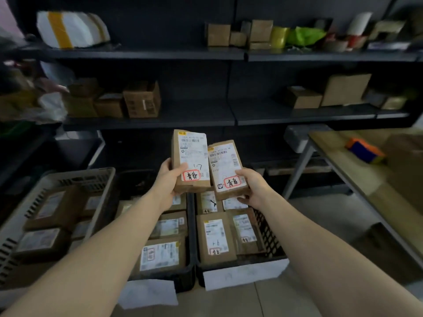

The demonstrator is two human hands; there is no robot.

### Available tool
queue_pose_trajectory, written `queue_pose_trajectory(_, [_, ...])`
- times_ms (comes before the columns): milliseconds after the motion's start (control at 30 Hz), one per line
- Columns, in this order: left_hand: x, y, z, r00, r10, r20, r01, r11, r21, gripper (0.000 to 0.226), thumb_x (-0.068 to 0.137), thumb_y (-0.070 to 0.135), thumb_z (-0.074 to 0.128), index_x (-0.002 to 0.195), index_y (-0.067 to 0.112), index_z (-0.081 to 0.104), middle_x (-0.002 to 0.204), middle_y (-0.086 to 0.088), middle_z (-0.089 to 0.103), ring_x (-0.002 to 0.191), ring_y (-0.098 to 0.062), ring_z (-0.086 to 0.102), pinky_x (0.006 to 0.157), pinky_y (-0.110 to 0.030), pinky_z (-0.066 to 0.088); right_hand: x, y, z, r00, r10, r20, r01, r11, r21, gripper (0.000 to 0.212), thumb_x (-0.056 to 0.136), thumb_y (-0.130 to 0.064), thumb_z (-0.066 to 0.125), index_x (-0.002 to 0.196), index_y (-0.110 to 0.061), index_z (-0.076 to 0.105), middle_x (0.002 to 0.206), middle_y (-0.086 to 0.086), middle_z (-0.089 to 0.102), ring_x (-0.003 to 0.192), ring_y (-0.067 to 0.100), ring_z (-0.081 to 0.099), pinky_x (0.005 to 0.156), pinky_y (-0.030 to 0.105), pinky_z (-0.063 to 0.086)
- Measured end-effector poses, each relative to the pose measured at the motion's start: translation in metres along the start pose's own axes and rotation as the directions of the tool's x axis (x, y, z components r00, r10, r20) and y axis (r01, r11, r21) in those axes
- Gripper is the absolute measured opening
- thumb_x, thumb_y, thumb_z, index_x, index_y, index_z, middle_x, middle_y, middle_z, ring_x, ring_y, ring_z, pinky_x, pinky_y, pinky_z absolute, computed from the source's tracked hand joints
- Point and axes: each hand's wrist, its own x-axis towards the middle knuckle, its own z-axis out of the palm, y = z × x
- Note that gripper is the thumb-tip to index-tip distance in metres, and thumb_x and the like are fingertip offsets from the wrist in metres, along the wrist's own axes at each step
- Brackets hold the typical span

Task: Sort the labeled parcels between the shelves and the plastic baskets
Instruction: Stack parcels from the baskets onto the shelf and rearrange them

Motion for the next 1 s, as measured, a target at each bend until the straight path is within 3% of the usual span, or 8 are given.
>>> queue_pose_trajectory(133, [0.034,-0.028,0.009,0.998,-0.038,-0.055,0.044,0.993,0.112,0.058,0.093,0.023,0.057,0.143,0.03,0.028,0.124,-0.004,0.061,0.101,-0.022,0.064,0.089,-0.048,0.052,0.041,0.013,-0.018,0.992,-0.051,-0.113,0.046,0.998,-0.049,0.05,0.094,-0.033,0.059,0.14,-0.022,0.043,0.114,0.008,0.067,0.106,0.027,0.062,0.099,0.053,0.045])
queue_pose_trajectory(300, [0.093,-0.059,0.002,0.987,-0.118,-0.105,0.138,0.966,0.219,0.065,0.093,0.022,0.057,0.147,0.028,0.023,0.133,-0.008,0.055,0.107,-0.026,0.061,0.093,-0.047,0.05,0.096,0.027,-0.037,0.972,-0.057,-0.229,0.043,0.997,-0.066,0.062,0.097,-0.022,0.057,0.15,-0.012,0.026,0.128,0.015,0.059,0.11,0.03,0.062,0.094,0.045,0.051])
queue_pose_trajectory(533, [0.149,-0.13,0.015,0.944,-0.308,-0.118,0.326,0.922,0.207,0.059,0.096,0.014,0.052,0.146,0.024,0.024,0.131,-0.009,0.056,0.095,-0.025,0.064,0.07,-0.036,0.052,0.156,0.072,-0.066,0.95,0.079,-0.303,-0.125,0.983,-0.135,0.064,0.096,-0.021,0.058,0.15,-0.01,0.025,0.13,0.016,0.058,0.109,0.032,0.063,0.08,0.041,0.052])
queue_pose_trajectory(633, [0.156,-0.161,0.029,0.928,-0.355,-0.109,0.372,0.89,0.266,0.062,0.097,0.016,0.051,0.148,0.026,0.018,0.123,-0.007,0.059,0.08,-0.018,0.063,0.059,-0.029,0.047,0.173,0.095,-0.082,0.948,0.138,-0.287,-0.214,0.943,-0.255,0.069,0.094,-0.026,0.061,0.151,-0.01,0.026,0.137,0.013,0.053,0.12,0.032,0.055,0.099,0.045,0.046])
queue_pose_trajectory(733, [0.157,-0.19,0.043,0.921,-0.385,-0.064,0.387,0.875,0.292,0.064,0.097,0.016,0.051,0.149,0.027,0.016,0.125,-0.006,0.058,0.08,-0.016,0.063,0.057,-0.028,0.047,0.184,0.116,-0.098,0.958,0.184,-0.22,-0.258,0.888,-0.381,0.064,0.094,-0.023,0.061,0.147,-0.003,0.031,0.136,0.015,0.054,0.112,0.027,0.057,0.093,0.038,0.047])
queue_pose_trajectory(800, [0.159,-0.205,0.051,0.915,-0.396,-0.074,0.399,0.871,0.287,0.063,0.097,0.016,0.05,0.15,0.026,0.016,0.131,-0.009,0.056,0.091,-0.021,0.064,0.066,-0.032,0.051,0.19,0.129,-0.11,0.967,0.203,-0.153,-0.254,0.772,-0.583,0.063,0.091,-0.026,0.065,0.143,-0.002,0.038,0.131,0.013,0.058,0.111,0.026,0.059,0.094,0.037,0.048])
queue_pose_trajectory(867, [0.161,-0.218,0.057,0.914,-0.386,-0.123,0.406,0.87,0.279,0.063,0.097,0.014,0.05,0.15,0.025,0.016,0.133,-0.009,0.055,0.103,-0.027,0.062,0.081,-0.041,0.053,0.192,0.134,-0.119,0.961,0.273,-0.035,-0.182,0.537,-0.823,0.061,0.087,-0.026,0.069,0.139,-0.007,0.045,0.128,0.01,0.059,0.115,0.025,0.058,0.094,0.031,0.047])
queue_pose_trajectory(1000, [0.158,-0.237,0.066,0.918,-0.375,-0.133,0.398,0.86,0.32,0.066,0.096,0.014,0.051,0.15,0.025,0.014,0.139,-0.009,0.051,0.109,-0.03,0.061,0.093,-0.047,0.05,0.196,0.145,-0.128,0.86,0.47,0.198,0.171,0.101,-0.98,0.059,0.079,-0.02,0.074,0.135,-0.016,0.053,0.125,0.005,0.058,0.114,0.023,0.055,0.087,0.027,0.043])
